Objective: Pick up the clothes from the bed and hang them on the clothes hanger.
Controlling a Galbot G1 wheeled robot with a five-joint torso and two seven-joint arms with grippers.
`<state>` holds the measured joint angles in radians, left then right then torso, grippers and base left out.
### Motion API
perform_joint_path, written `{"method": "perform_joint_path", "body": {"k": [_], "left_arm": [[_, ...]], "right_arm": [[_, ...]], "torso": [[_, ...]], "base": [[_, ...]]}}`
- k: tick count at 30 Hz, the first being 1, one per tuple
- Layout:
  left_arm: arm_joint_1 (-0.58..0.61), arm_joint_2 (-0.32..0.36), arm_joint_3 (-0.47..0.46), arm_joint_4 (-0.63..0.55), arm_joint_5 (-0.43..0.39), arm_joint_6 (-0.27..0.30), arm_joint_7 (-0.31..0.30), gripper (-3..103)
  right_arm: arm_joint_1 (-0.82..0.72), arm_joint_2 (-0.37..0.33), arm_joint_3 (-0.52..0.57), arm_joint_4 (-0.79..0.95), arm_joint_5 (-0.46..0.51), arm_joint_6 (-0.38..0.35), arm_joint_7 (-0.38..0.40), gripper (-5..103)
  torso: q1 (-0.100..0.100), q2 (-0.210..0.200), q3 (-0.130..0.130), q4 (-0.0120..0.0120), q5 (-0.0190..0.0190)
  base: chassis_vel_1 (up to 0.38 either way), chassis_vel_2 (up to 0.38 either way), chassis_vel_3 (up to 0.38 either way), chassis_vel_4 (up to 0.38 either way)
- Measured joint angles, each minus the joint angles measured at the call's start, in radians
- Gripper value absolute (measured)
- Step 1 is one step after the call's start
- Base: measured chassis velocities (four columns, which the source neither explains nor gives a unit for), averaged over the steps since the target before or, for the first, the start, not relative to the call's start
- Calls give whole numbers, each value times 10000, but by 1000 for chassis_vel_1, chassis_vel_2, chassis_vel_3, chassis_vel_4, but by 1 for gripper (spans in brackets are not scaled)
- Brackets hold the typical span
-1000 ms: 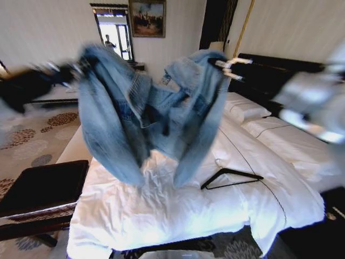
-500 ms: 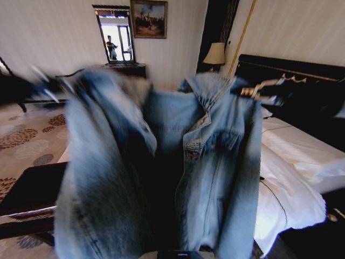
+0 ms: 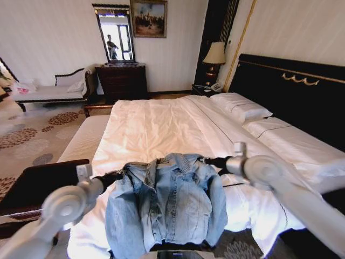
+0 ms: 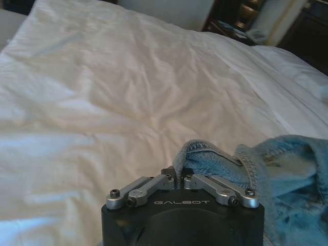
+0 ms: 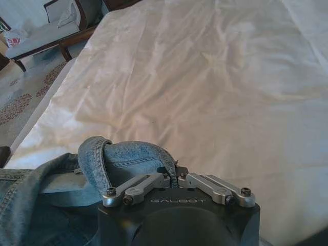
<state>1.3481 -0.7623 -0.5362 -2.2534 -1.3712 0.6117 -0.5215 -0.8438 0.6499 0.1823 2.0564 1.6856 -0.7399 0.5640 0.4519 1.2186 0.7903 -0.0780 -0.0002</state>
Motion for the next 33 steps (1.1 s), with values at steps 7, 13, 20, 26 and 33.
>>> {"method": "perform_joint_path", "body": {"k": [7,13,20,26,33], "left_arm": [[-680,-643,129,1524,964,-594,613,3],[-1857,-1253,526,2933,1455,-1042,962,3],[-2725,-1421,1075,4277,2087,-1467,1503,3],[-3767,-1720,1761,5976,2599,-1809,1927,3],[-4329,-1836,2155,6881,2851,-1894,2156,3]], "right_arm": [[953,1464,-1142,-1782,-2305,110,-1327,2],[2023,3060,-1911,-3220,-3133,488,-1107,2],[3074,4249,-2983,-5469,-4490,978,-1480,2],[4026,5803,-3854,-7604,-5896,1510,-2088,2],[4467,6516,-4118,-8872,-6692,1842,-2357,2]], "torso": [[-2,2,-1,-2,3],[0,1,1,-1,-3],[0,1,1,0,-1],[0,1,1,2,-1],[-1,1,0,0,0]], "base": [[0,0,0,0],[0,0,0,0],[0,0,0,0],[0,0,0,0],[0,0,0,0]]}}
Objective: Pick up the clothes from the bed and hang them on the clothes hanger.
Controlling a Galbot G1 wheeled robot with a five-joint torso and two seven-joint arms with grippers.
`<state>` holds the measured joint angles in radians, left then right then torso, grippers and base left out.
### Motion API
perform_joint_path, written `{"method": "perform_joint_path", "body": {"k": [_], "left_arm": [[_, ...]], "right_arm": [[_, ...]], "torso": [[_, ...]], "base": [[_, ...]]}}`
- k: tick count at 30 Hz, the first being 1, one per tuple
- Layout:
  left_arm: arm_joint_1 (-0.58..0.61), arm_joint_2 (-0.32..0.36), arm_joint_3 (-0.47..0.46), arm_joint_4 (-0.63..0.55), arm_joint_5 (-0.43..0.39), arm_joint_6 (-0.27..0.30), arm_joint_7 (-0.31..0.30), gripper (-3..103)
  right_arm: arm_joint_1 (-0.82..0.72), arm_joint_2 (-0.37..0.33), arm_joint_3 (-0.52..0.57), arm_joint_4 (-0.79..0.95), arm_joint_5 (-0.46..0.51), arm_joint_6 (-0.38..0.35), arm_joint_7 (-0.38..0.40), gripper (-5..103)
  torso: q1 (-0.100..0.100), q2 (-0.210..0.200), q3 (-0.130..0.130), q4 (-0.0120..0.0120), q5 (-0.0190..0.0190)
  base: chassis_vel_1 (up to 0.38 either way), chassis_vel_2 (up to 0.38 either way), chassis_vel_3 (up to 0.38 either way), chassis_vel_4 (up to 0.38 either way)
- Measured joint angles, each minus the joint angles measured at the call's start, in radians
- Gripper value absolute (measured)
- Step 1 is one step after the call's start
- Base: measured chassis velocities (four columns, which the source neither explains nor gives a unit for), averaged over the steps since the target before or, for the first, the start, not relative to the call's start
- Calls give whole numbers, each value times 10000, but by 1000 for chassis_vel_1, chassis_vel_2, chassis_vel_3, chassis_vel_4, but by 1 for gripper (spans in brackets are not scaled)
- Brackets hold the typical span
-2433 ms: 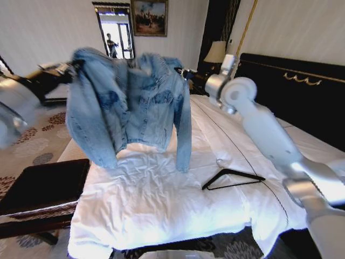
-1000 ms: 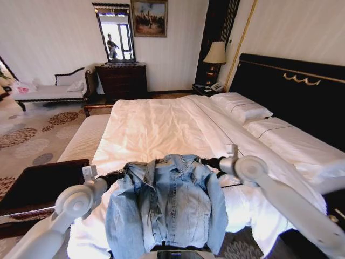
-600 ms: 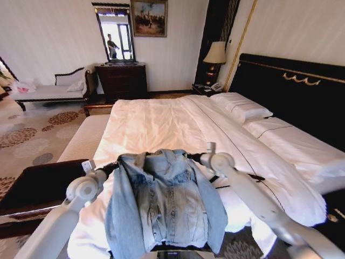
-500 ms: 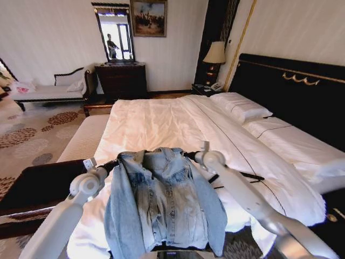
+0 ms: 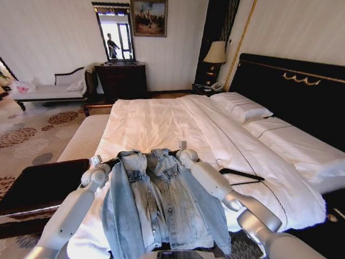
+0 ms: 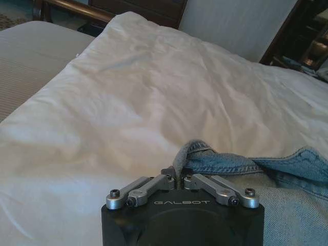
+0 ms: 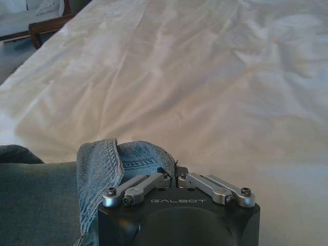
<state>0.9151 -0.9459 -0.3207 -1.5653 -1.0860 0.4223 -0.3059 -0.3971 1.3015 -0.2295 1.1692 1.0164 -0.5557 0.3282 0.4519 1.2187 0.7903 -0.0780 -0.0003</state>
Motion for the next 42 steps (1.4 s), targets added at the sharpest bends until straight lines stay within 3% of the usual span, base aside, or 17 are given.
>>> {"method": "perform_joint_path", "body": {"k": [5,7,9,14,16,18,19,22,25,28,29,31,34,35,38,39,42], "left_arm": [[-66,-88,120,139,213,110,13,0],[-27,-88,101,103,232,339,12,9],[13,-91,58,95,260,393,12,9],[475,-78,-319,-44,388,481,82,36],[558,-41,-349,-63,462,483,132,36],[664,12,-414,-110,586,484,208,46],[664,12,-414,-110,586,484,208,46],[662,103,-472,-301,656,493,209,63],[678,213,-549,-441,682,414,273,68],[1007,427,-944,-860,700,179,392,85],[1007,427,-944,-860,700,179,392,85],[1456,607,-1371,-1378,716,29,434,94],[1732,686,-1631,-1708,719,-13,458,94],[2544,759,-2367,-2577,718,-100,536,100],[4519,461,-3965,-3961,731,-296,795,100],[4519,461,-3965,-3961,731,-296,795,100],[6445,-299,-5347,-5167,1284,-637,1174,100]], "right_arm": [[-82,87,11,-288,-258,72,-132,2],[-166,26,29,-224,-261,73,-273,-1],[-211,-17,29,-151,-263,72,-340,4],[-456,-236,29,298,-381,99,-511,25],[-479,-276,23,354,-428,117,-520,30],[-499,-331,0,416,-545,190,-527,41],[-499,-331,0,416,-545,190,-527,41],[-475,-374,-35,450,-780,412,-528,52],[-423,-404,-53,458,-1041,649,-563,63],[-385,-521,-52,658,-1455,1046,-576,79],[-385,-521,-52,658,-1455,1046,-576,79],[-415,-756,-23,989,-1746,1270,-585,85],[-485,-946,22,1229,-1897,1365,-594,90],[-819,-1527,246,1976,-1981,1441,-629,98],[-1814,-2809,916,3537,-2053,1487,-714,100],[-1814,-2809,916,3537,-2053,1487,-714,100],[-2964,-3440,1668,4984,-2417,1612,-871,100]], "torso": [[-2,0,-2,0,3],[-1,0,-2,0,4],[-1,0,-2,0,3],[-1,0,-2,1,4],[-2,0,-2,2,3],[-3,0,-2,2,4],[-3,0,-2,2,4],[-2,1,-2,-2,3],[-2,1,-2,-2,3],[-1,0,-2,1,2],[-1,0,-2,1,2],[-1,1,-2,4,2],[-2,0,-2,3,3],[-1,0,-3,5,5],[-2,2,-3,-13,1],[-2,2,-3,-13,1],[-6,3,-4,4,8]], "base": [[0,0,0,0],[0,0,0,0],[0,0,0,0],[0,0,0,0],[0,0,0,0],[0,0,0,0],[0,0,0,0],[0,0,0,0],[0,0,0,0],[0,0,0,0],[0,0,0,0],[0,0,0,0],[0,0,0,0],[0,0,0,0],[0,0,0,0],[0,0,0,0],[0,0,0,0]]}}
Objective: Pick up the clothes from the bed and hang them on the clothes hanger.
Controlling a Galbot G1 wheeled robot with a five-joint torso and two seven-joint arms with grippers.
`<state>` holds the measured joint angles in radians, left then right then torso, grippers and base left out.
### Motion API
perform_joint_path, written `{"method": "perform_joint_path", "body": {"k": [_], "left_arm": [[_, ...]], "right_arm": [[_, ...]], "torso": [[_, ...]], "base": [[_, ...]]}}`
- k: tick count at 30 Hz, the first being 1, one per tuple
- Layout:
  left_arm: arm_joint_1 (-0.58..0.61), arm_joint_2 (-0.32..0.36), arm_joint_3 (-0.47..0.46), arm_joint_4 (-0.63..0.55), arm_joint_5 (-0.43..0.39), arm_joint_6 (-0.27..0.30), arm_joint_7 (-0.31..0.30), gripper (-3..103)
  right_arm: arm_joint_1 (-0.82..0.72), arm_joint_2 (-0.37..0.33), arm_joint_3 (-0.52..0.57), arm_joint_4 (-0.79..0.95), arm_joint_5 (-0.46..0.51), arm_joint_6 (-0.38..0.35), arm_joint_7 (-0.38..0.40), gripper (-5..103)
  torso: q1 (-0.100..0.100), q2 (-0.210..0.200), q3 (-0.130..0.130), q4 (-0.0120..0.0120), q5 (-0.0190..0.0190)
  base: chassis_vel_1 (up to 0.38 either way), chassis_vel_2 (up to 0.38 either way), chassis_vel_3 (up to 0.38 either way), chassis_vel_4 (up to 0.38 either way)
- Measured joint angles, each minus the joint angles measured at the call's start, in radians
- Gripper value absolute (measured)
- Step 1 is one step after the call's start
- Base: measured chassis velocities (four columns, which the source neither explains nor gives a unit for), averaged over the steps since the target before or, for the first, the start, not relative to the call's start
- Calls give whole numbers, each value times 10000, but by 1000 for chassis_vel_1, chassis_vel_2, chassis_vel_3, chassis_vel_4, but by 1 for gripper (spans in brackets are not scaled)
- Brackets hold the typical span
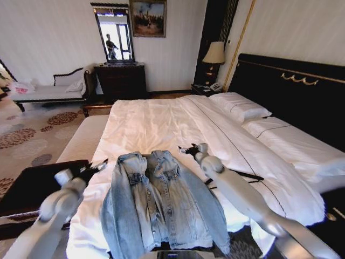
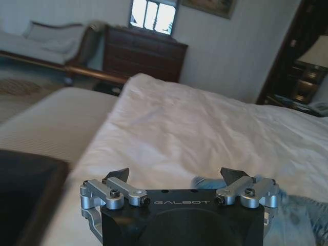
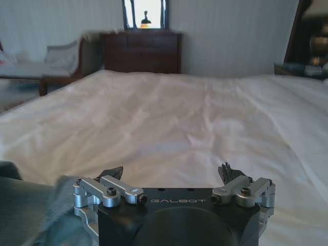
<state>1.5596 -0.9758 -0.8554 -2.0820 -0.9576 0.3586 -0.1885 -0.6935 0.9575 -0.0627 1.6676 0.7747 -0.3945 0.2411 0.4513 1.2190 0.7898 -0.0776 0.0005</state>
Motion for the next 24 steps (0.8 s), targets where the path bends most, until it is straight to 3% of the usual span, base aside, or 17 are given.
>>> {"method": "perform_joint_path", "body": {"k": [1,3,6,10,16,23,24], "left_arm": [[0,0,0,0,0,0,0,100],[1118,-540,-538,-523,556,-399,310,100],[2412,-1018,-887,-983,1374,-1074,773,100],[3439,-1490,-1046,-1258,2017,-1735,1125,100],[4127,-2409,-611,-1054,2859,-2586,1344,100],[4269,-2765,-293,-745,3718,-3302,1387,100],[4329,-2846,-257,-682,3972,-3648,1404,100]], "right_arm": [[0,0,0,0,0,0,0,100],[-1093,-277,678,944,-282,83,-137,100],[-2528,-510,1571,1920,-849,208,-306,100],[-3421,-501,1966,2365,-1597,401,-441,100],[-4417,-350,2074,2641,-2280,646,-695,100],[-4754,-94,1839,2575,-2744,831,-870,100],[-4721,126,1720,2423,-2778,851,-893,100]], "torso": [[0,0,0,0,0],[0,0,-1,6,-5],[-1,1,-1,-12,-6],[-2,1,0,-5,1],[4,0,2,-3,-6],[3,0,2,-7,-6],[3,-2,2,-3,-6]], "base": [[0,0,0,0],[0,0,0,0],[0,0,0,0],[0,0,0,0],[0,0,0,0],[0,0,0,0],[0,0,0,0]]}}
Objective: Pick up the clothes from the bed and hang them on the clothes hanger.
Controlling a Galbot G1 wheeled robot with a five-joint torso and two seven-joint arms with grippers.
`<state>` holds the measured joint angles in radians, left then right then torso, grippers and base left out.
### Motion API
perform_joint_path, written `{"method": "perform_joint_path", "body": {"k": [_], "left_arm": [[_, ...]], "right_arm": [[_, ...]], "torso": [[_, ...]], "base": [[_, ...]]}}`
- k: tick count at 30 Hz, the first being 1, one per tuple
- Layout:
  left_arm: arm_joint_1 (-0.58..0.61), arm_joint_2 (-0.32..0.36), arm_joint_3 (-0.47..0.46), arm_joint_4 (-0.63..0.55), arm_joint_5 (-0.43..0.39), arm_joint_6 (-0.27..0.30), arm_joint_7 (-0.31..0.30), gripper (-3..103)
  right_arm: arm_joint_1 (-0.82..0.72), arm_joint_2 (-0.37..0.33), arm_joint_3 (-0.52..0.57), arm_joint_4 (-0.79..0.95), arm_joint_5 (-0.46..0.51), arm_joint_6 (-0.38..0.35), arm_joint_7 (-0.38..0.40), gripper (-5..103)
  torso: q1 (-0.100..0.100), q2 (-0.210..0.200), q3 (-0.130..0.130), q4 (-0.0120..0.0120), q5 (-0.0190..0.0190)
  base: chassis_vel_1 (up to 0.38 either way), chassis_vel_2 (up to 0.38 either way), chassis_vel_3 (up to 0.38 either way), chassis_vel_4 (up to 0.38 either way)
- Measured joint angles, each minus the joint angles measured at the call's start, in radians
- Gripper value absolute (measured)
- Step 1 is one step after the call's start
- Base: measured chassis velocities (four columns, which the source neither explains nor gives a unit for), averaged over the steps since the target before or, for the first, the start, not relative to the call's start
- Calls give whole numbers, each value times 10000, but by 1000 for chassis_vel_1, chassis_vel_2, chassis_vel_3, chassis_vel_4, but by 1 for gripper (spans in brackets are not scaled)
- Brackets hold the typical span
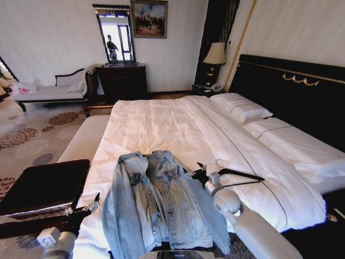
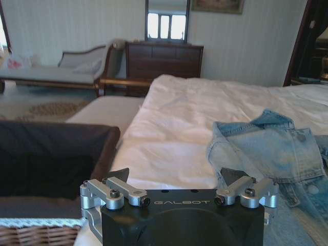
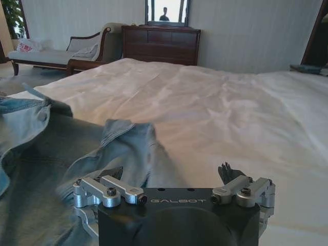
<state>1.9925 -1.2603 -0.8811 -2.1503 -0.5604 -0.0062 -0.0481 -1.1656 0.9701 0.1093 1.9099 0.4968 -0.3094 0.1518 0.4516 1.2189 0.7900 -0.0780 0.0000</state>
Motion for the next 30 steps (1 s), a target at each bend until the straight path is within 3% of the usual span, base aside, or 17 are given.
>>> {"method": "perform_joint_path", "body": {"k": [9,17,30], "left_arm": [[313,-117,-40,185,166,-748,39,100],[364,-534,76,105,86,-764,50,100],[76,-583,546,100,365,-613,75,100]], "right_arm": [[510,915,-853,-524,-51,37,-166,100],[1787,2599,-2381,-1851,492,-165,93,100],[2621,3782,-2749,-4250,-432,474,165,100]], "torso": [[1,-1,1,-1,-1],[1,-1,1,2,-1],[2,-1,2,-2,-2]], "base": [[0,0,0,0],[0,0,0,0],[0,0,0,0]]}}
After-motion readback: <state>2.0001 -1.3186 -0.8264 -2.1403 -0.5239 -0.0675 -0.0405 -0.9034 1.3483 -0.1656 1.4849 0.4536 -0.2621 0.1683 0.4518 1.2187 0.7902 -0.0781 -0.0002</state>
